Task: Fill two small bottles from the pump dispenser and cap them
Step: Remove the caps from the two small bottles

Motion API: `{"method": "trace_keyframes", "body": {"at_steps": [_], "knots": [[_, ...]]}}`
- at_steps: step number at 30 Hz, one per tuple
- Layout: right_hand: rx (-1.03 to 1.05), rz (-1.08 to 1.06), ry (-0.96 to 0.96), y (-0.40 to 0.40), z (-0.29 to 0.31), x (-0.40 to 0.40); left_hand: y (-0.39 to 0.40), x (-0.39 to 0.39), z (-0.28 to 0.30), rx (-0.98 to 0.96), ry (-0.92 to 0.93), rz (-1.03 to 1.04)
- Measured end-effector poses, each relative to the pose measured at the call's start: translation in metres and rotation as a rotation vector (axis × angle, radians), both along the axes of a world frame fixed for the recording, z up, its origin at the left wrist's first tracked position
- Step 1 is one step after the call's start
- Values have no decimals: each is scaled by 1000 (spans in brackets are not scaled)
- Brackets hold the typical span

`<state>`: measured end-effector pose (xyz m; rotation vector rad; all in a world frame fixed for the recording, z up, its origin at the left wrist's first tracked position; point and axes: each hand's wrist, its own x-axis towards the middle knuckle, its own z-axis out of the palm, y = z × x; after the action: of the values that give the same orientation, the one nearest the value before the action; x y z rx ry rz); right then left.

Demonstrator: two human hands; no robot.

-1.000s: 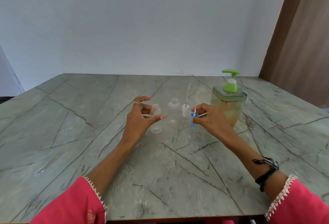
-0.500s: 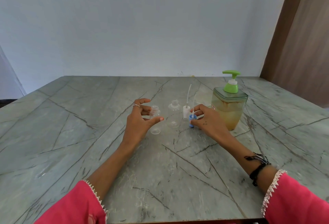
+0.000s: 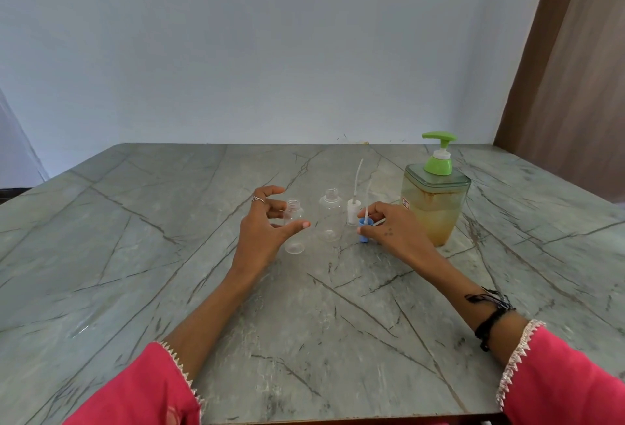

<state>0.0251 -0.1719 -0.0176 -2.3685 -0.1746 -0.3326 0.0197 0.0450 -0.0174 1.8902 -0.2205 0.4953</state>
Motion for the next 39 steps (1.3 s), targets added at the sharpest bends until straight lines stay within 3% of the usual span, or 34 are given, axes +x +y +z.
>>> {"method": "trace_keyframes", "body": {"at_steps": [8, 39], "knots": [[-97, 5, 8, 2, 0, -3, 0, 1, -1, -3, -1, -4], [-138, -29, 63, 0, -1, -2, 0, 3, -1, 4, -3, 9]]}}
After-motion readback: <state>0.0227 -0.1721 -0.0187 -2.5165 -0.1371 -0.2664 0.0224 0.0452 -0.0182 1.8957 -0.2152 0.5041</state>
